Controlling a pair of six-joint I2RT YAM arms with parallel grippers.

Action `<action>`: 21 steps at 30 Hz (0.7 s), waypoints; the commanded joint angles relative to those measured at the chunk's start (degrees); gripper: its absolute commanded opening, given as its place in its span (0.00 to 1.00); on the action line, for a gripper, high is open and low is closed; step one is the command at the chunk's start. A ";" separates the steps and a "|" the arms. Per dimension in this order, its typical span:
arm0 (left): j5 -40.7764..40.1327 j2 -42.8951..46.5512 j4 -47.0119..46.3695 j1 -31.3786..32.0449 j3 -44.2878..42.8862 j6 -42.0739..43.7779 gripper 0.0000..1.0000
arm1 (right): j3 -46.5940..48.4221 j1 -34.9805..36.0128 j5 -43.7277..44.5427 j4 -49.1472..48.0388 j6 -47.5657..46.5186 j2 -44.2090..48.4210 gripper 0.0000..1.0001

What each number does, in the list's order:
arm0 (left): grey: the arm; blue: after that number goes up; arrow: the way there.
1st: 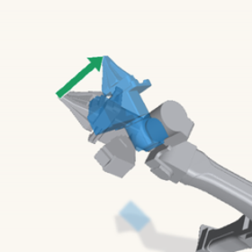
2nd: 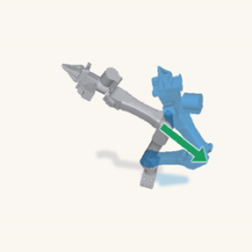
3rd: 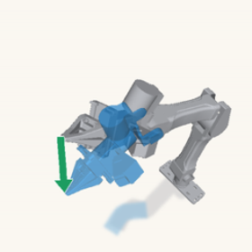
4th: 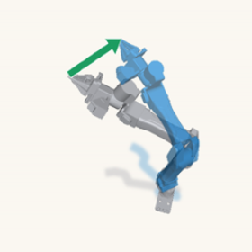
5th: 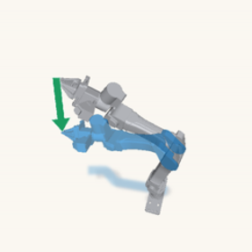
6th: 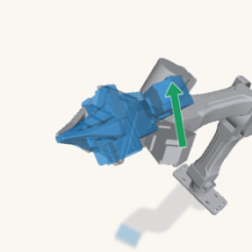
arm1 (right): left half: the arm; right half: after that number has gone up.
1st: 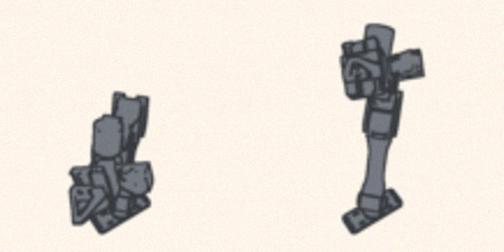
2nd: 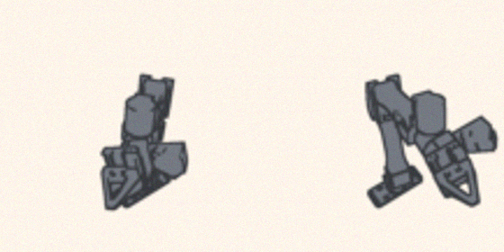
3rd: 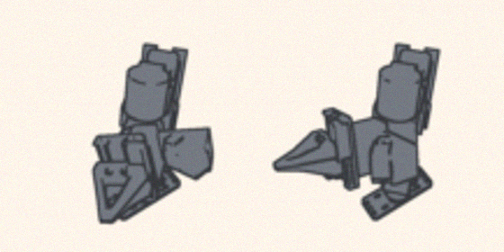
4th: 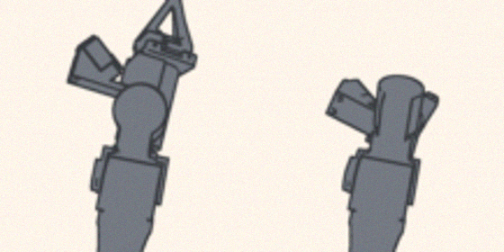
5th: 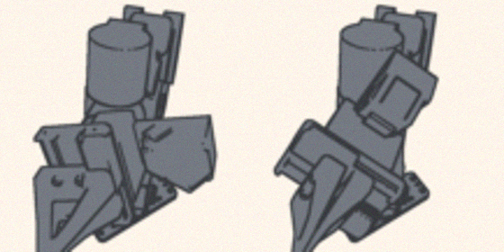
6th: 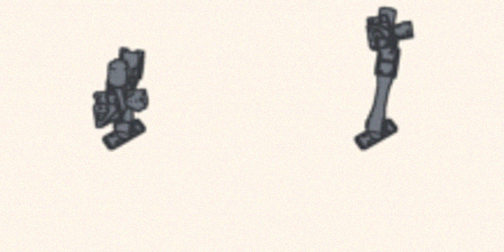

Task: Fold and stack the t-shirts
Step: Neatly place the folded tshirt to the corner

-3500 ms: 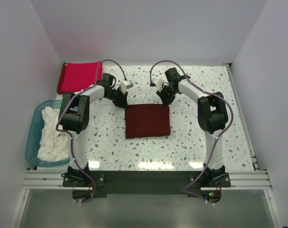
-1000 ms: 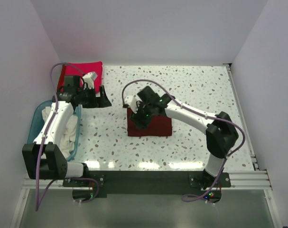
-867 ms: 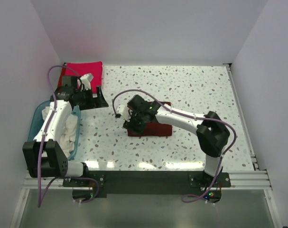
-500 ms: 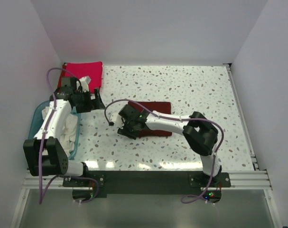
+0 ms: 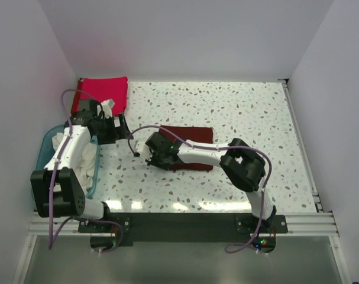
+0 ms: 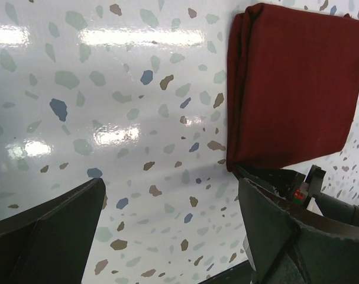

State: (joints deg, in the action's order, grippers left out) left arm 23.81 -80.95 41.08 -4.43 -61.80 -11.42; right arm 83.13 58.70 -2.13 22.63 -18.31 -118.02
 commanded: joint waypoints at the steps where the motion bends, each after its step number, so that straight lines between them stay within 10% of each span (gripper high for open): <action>1: 4.57 -0.53 -5.12 -0.41 1.59 -2.37 1.00 | 1.42 -0.16 -0.76 -0.40 0.29 1.99 0.00; 21: 12.49 -13.35 -42.46 13.65 11.96 -31.98 1.00 | -0.87 -4.47 -8.06 -1.80 1.52 13.25 0.00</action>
State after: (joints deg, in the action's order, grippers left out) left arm 35.48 -92.58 9.74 8.05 -51.35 -35.00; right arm 82.83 54.46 -8.12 23.07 -17.96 -107.83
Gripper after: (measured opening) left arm 0.997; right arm 0.025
